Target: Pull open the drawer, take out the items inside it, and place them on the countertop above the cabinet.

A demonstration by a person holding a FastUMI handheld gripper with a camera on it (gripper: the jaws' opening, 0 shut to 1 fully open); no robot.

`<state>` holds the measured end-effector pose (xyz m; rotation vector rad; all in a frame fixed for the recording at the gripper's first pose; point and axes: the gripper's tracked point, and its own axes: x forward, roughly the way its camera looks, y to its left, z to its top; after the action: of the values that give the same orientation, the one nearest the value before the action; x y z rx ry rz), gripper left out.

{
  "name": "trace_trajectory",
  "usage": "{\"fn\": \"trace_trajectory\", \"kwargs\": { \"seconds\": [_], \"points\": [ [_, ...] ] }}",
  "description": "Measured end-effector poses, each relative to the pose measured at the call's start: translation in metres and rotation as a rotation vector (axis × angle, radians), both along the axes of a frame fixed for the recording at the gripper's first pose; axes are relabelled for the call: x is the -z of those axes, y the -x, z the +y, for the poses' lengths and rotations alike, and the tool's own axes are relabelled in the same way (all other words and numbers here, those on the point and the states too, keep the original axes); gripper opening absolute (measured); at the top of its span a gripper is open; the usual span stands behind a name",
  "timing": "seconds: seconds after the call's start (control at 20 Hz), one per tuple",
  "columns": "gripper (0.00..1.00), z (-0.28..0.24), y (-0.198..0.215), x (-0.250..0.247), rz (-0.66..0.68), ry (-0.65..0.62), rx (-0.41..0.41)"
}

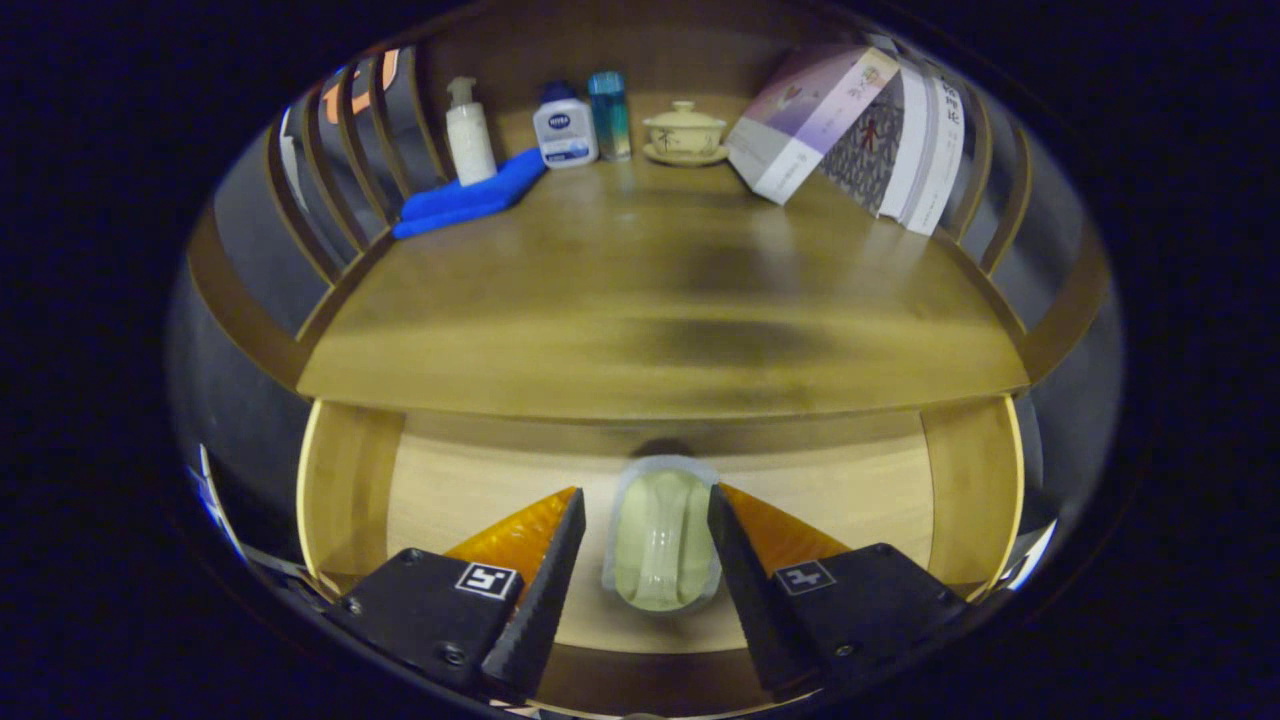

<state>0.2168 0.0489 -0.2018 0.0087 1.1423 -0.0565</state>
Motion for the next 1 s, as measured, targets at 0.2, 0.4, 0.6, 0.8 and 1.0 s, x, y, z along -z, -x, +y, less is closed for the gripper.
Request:
{"fn": "trace_trajectory", "kwargs": {
  "seconds": [0.2, 0.4, 0.6, 0.8, 1.0],
  "points": [
    [0.72, -0.007, 0.009, 0.018, 0.082, -0.013, 0.036],
    [0.36, -0.017, 0.010, 0.024, 0.107, 0.002, 0.081],
    [0.26, -0.011, 0.009, 0.021, 0.082, -0.020, 0.045],
    [0.22, -0.011, 0.020, 0.008, 0.068, 0.003, 0.022],
    [0.22, -0.005, 0.029, -0.014, 0.035, -0.018, 0.001]
  ]
}}
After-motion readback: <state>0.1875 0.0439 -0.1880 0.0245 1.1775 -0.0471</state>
